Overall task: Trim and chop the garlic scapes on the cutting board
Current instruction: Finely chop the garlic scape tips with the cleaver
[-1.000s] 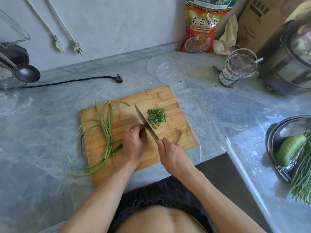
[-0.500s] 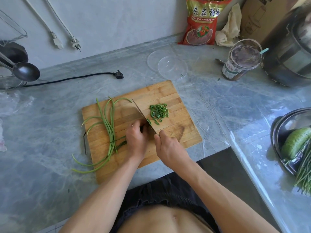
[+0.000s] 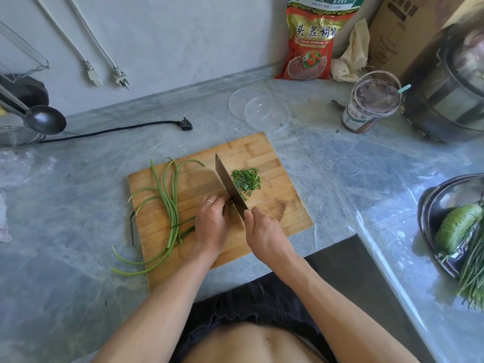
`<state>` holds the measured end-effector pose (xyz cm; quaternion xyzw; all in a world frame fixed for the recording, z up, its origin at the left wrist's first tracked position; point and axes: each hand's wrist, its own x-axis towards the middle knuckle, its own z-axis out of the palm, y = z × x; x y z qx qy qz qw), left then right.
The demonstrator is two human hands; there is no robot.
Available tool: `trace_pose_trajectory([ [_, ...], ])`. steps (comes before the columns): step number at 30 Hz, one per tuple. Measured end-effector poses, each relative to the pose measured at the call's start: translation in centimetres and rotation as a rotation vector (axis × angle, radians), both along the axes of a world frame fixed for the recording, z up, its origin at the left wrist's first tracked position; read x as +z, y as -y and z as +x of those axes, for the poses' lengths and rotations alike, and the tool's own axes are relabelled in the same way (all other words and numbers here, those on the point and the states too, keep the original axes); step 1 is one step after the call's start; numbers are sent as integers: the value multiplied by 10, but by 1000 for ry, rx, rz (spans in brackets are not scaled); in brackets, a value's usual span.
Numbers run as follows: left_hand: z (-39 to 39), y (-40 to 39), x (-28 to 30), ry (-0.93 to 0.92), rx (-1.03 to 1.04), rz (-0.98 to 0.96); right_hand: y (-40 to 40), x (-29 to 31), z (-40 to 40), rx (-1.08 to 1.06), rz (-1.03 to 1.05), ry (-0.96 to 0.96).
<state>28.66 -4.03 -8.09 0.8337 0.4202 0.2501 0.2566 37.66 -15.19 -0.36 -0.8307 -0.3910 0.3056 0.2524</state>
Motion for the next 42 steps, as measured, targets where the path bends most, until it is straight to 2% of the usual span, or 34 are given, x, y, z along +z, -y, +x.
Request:
trace_pose_trajectory([
  [8,-6,1,-8,13,-40,73,8,0,0,56,23,31],
  [19,-3,6,2,79,4,-31,-29,-3,3,80,-12,42],
  [23,-4,3,0,81,17,-51,-2,2,1,86,-3,23],
  [26,-4,3,-3,100,29,-44,16,3,0,53,-10,0],
  [31,-2,4,0,151,25,-72,-6,9,5,1,-51,-27],
  [37,-1,4,0,110,44,-53,-8,13,15,1,-65,-16],
  [42,-1,2,-2,115,26,-43,3,21,25,-30,4,-42],
])
